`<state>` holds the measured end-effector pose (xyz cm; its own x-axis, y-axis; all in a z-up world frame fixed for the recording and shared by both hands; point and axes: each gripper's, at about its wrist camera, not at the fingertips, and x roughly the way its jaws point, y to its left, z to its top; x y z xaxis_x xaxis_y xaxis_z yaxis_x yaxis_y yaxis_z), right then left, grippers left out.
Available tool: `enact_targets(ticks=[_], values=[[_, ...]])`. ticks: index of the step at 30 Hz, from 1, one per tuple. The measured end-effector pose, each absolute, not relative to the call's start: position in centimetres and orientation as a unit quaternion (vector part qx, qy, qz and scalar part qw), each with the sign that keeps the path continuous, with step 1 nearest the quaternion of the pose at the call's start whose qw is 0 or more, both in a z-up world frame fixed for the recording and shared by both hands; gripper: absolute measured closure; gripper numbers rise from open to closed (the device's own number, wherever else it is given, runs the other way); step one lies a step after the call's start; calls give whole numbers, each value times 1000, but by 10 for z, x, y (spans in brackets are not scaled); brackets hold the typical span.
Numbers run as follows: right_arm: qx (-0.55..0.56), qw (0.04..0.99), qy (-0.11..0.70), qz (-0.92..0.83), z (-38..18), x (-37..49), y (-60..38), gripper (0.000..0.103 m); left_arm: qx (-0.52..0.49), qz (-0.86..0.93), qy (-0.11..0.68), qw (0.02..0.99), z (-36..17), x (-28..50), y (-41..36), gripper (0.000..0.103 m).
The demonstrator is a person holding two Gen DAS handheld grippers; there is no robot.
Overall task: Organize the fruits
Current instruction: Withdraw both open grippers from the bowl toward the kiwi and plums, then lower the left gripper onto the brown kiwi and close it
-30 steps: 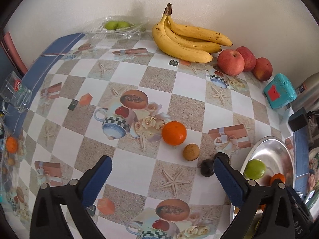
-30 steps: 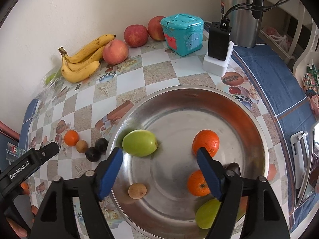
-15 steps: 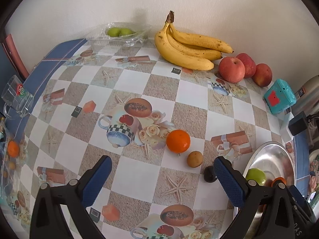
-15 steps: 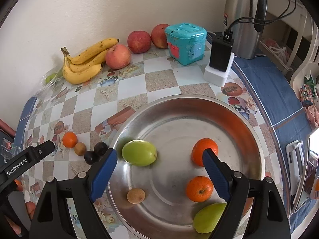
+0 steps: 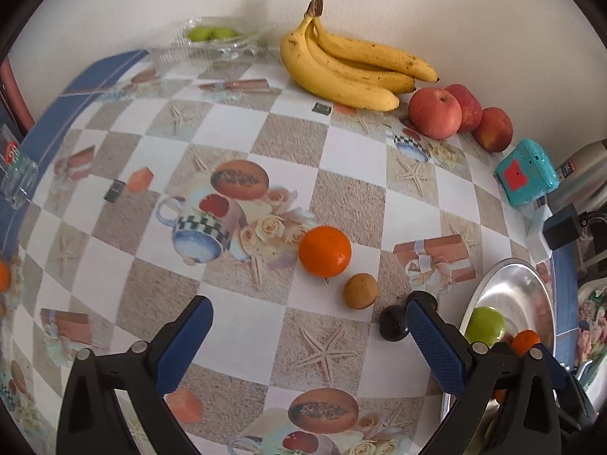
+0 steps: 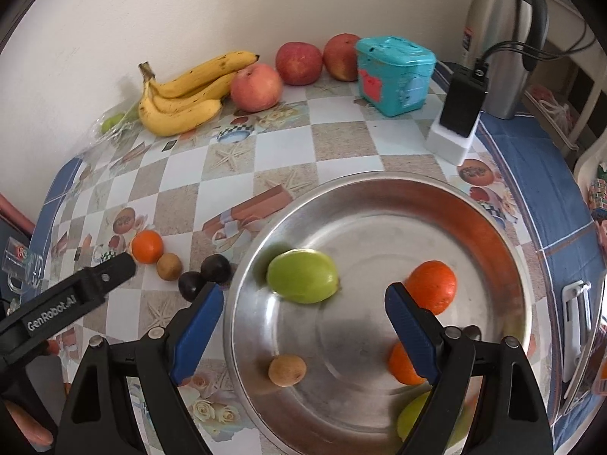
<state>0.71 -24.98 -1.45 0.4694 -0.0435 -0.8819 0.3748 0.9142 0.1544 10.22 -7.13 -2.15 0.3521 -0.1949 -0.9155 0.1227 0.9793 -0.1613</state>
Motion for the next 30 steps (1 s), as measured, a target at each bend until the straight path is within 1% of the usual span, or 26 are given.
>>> enact_targets(ticks=[6,10,16,21,23,27,28,30], values=[[159,843,502,-111,-17,14,-240,15,-45,-101,551,827,-26,105,-72,0],[160,841,504,-110,-21,17,-239,15,-49,-110,549,827,-30,108,-76,2],[164,843,500,-109,-22,21,-240,15,-41,-119,544,830,-34,110,-86,10],[163,844,497,-116,-22,24,-245,15,-47,-119,548,827,-40,115,-89,13],[167,844,496,-119,-22,24,-249,15,-51,-119,551,824,-43,116,-90,18],[165,844,494,-128,-22,24,-254,15,-58,-123,555,820,-48,118,-92,25],[167,844,494,-129,-22,24,-255,15,-59,-123,556,820,-49,118,-92,28],[168,843,494,-130,-22,25,-257,15,-60,-123,559,818,-52,119,-93,30]])
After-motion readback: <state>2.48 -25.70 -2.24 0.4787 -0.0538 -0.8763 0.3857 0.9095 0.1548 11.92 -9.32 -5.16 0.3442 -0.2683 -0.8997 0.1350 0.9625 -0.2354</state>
